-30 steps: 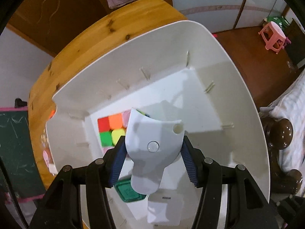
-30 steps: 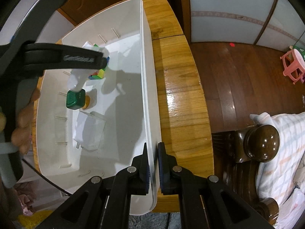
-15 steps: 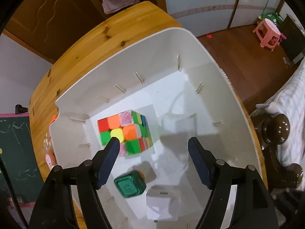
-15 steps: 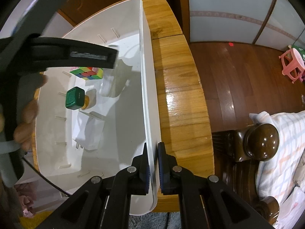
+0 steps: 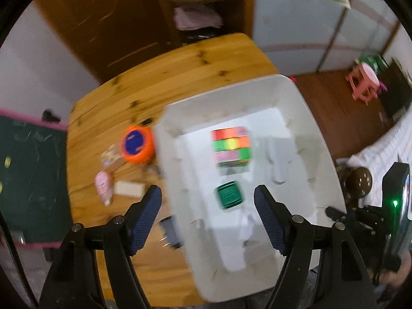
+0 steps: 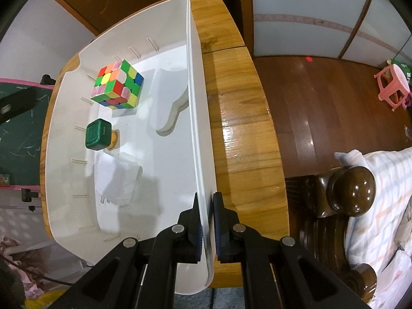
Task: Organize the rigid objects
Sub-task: 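Move the left tool back to the pink tape dispenser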
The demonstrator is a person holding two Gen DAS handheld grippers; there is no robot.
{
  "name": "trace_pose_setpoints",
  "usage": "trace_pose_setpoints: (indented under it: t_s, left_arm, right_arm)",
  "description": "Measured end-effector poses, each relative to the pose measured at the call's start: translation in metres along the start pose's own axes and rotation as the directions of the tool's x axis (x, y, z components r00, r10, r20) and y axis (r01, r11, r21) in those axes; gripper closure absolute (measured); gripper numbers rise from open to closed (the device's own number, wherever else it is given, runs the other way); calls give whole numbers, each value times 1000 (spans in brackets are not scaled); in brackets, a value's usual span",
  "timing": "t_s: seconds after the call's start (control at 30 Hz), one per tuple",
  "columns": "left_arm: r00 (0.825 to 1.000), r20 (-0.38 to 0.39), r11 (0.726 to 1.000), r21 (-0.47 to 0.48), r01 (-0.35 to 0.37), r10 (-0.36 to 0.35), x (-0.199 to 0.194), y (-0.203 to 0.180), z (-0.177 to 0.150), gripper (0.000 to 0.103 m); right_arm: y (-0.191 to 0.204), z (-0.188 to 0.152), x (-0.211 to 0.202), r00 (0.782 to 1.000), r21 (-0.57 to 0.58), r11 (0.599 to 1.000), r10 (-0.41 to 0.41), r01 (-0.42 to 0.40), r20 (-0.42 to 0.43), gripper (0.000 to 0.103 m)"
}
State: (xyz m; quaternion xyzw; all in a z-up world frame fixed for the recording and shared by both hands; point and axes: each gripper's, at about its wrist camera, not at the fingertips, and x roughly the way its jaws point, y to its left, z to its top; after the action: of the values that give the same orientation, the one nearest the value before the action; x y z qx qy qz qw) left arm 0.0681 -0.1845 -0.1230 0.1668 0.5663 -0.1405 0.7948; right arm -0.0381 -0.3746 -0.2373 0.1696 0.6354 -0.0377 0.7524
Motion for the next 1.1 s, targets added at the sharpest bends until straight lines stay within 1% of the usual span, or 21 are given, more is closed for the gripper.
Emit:
trace_pose_setpoints:
  t_s: [0.1, 0.17, 0.23, 0.3, 0.43, 0.57, 0.77, 0.9, 1.1]
  left_arm:
    - [1000, 8, 997, -80, -21, 22, -12, 35, -16, 25]
    - [999, 8, 990, -136, -46, 48, -18, 60, -27, 25]
    - [997, 0, 979, -189, -71, 73, -20, 84, -37, 25]
    - [994, -16, 963, -249, -104, 104, -21, 112, -49, 25]
    - [991, -53, 936, -323, -136, 125, -12, 148, -67, 25]
    - [988, -86, 925, -348, -151, 129, 2, 164, -77, 25]
    - [986, -132, 925, -353, -140, 99, 34, 183, -79, 25]
    - [985, -163, 927, -356, -117, 62, 63, 194, -74, 25]
    - [981, -195, 920, -383, -83, 7, 108, 214, -57, 25]
  right_arm:
    - [1, 1, 1, 1000, -3, 1000, -6, 6, -4, 96]
    - [2, 2, 1, 1000, -6, 1000, -12, 12, -8, 96]
    - [4, 3, 1, 1000, -12, 1000, -21, 21, -12, 96]
    - [5, 3, 1, 999, -11, 1000, -28, 27, -16, 97]
    - [3, 4, 0, 999, 9, 1000, -28, 28, -25, 97]
    - [6, 5, -4, 999, 10, 999, -47, 47, -22, 97]
    - [8, 5, -9, 997, 31, 997, -69, 70, -23, 97]
    - [6, 5, -9, 998, 68, 995, -66, 67, -21, 98]
    - [4, 3, -9, 997, 124, 990, -71, 73, -14, 97]
